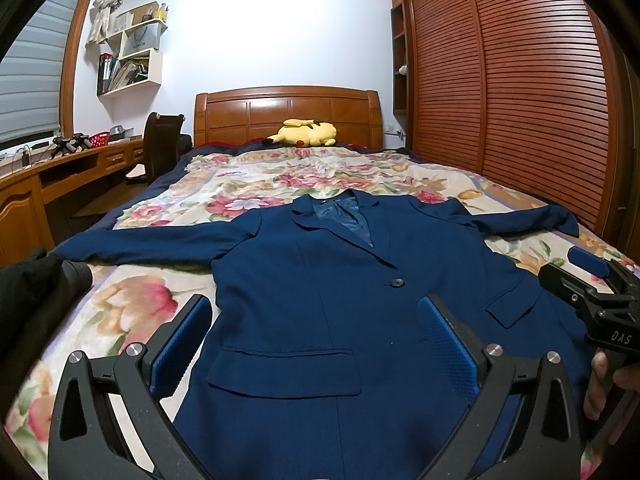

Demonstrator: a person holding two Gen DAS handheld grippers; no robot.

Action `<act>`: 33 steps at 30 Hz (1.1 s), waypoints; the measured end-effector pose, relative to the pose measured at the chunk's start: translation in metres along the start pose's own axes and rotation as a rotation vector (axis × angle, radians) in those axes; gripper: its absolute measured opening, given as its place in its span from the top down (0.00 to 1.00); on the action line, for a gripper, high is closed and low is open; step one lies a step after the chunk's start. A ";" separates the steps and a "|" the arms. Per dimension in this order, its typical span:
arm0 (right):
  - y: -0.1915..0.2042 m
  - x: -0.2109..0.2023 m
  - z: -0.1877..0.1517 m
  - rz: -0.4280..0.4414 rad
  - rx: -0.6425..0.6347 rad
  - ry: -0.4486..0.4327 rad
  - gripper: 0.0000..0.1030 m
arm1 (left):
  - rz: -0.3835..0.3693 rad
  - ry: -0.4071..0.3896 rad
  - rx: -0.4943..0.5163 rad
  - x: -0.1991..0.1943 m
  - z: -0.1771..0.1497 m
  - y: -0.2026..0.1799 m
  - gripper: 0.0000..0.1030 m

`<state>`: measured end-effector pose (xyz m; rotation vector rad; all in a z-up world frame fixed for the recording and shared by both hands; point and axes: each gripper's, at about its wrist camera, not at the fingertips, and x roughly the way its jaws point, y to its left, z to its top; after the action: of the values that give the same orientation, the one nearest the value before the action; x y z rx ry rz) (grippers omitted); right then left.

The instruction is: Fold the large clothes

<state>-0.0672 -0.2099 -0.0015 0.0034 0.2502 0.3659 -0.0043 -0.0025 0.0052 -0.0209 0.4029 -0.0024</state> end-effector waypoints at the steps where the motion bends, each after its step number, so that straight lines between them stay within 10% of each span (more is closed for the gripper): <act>1: 0.000 0.000 0.000 0.000 0.000 0.000 0.00 | 0.000 -0.001 0.000 0.000 0.001 0.000 0.00; 33: 0.000 0.000 0.000 0.001 0.001 0.000 0.00 | -0.002 -0.003 0.002 -0.001 -0.002 0.000 0.00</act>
<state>-0.0671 -0.2100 -0.0018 0.0044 0.2508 0.3666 -0.0055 -0.0021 0.0037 -0.0193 0.4002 -0.0043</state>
